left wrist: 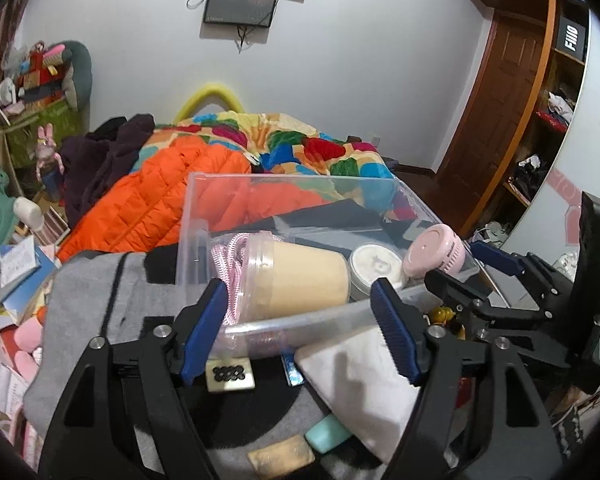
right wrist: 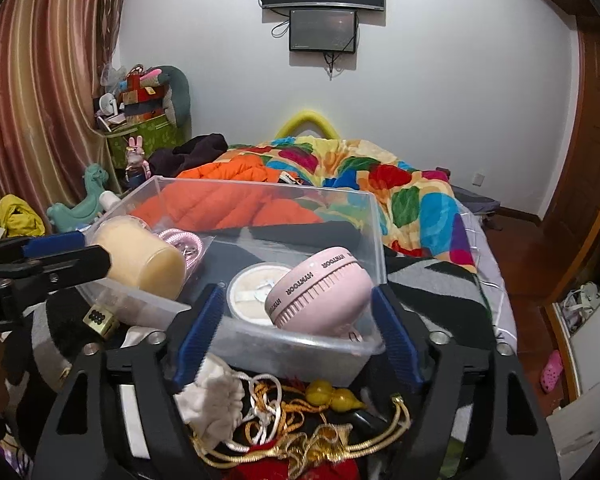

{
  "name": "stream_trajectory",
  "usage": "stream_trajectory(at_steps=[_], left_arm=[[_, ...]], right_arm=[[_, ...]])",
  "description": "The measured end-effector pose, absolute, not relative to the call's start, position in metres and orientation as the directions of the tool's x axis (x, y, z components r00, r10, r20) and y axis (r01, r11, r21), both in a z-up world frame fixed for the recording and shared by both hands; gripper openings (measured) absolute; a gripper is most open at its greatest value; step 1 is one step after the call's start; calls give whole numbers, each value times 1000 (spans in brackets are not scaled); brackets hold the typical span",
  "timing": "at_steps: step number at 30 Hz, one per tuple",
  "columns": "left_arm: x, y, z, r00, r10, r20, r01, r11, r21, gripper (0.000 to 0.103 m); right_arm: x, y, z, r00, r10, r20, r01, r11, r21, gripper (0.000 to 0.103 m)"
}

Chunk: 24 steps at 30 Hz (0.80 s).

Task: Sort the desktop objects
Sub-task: 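Grasp the tan soap bar with the left tool while the right tool grasps the green glass bottle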

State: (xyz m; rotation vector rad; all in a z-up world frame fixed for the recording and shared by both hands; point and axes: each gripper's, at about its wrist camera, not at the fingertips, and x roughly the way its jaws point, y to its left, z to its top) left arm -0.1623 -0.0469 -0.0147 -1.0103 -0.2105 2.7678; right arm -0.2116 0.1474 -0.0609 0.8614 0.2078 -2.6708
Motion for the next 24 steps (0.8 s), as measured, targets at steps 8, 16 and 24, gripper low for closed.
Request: stream_trajectory(at_steps=[8,16,24], left_arm=[[-133,-44,-7,-764,191,-616,-127,-981,-148,80],[-102,-37,-5,-795,108,-597,-119,-993,-22,92],[-85,-38,-24,-748,142,-648,-137,-989,-58,94]], right_arm=[[-182,152,-60,-795,-204,-571,339,-930,-140,82],[-151,181,-52,-816,-187,-547,305,-943,-132,83],[-138,213,-53,-828,-132,-546,234,-965,-122,85]])
